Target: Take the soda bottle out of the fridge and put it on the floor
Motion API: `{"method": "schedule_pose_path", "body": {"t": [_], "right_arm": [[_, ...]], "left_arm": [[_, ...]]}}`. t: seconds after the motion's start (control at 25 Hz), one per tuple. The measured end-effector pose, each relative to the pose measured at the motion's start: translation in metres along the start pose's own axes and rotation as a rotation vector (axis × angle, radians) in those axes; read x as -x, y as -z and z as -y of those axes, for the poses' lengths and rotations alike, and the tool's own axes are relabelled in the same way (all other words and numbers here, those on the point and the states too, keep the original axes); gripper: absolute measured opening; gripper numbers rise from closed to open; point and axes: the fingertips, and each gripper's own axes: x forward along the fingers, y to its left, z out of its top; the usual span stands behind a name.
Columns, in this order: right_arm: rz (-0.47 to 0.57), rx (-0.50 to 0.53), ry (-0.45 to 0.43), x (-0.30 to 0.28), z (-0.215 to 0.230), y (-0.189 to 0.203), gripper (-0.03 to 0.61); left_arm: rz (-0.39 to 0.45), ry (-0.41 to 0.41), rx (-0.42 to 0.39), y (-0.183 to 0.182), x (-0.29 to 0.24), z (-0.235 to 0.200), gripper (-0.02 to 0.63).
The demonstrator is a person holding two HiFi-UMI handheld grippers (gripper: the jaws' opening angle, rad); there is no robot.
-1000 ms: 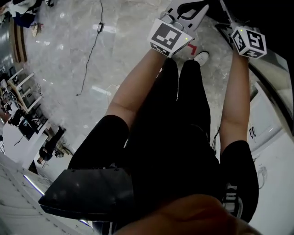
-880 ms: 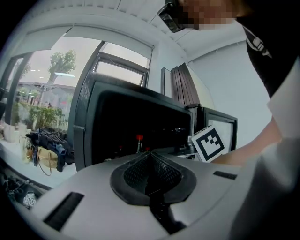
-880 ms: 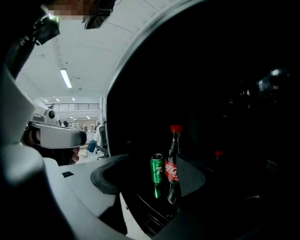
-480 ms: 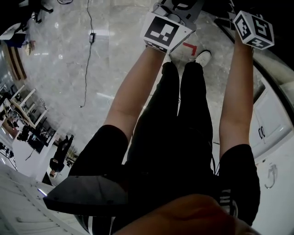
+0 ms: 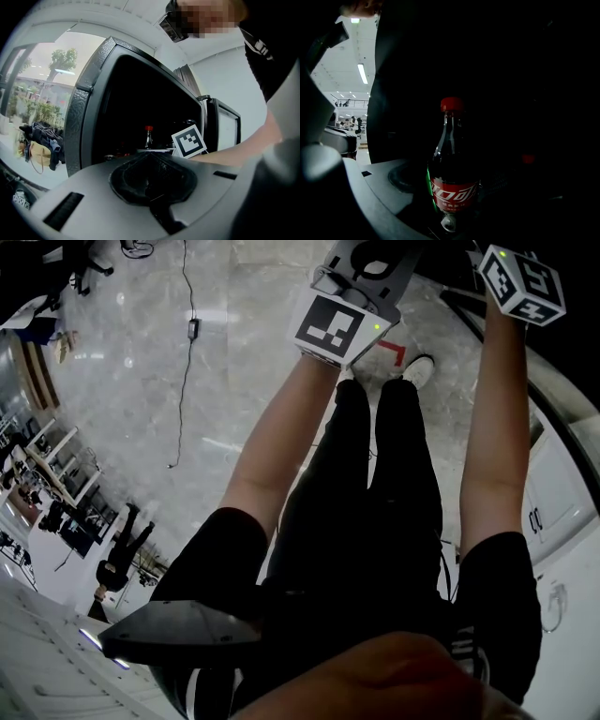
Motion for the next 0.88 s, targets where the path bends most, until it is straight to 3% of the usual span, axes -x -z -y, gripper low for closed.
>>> {"method": "schedule_pose_path", "body": {"t": [0.2, 0.4, 0.64, 0.88], "right_arm": [[-0.013, 0.036, 0.034, -0.004, 0.006, 0.002, 0.322], [-0.005, 0.05, 0.006, 0.01, -0.006, -0.001, 0.319], [0.027, 0.023, -0.086, 0.056, -0.053, -0.009, 0.319], [0.017, 0.067, -0.22, 0.088, -0.118, 0.006, 0.319]], "left_arm": [[0.004, -0.024, -0.002, -0.001, 0.008, -0.007, -0.005], [0.009, -0.037, 0.002, -0.001, 0.021, -0.008, -0.005], [0.017, -0.051, 0.045, 0.005, 0.046, -0.001, -0.005], [-0.012, -0.057, 0.043, 0.031, 0.074, 0.006, -0.005]]}}
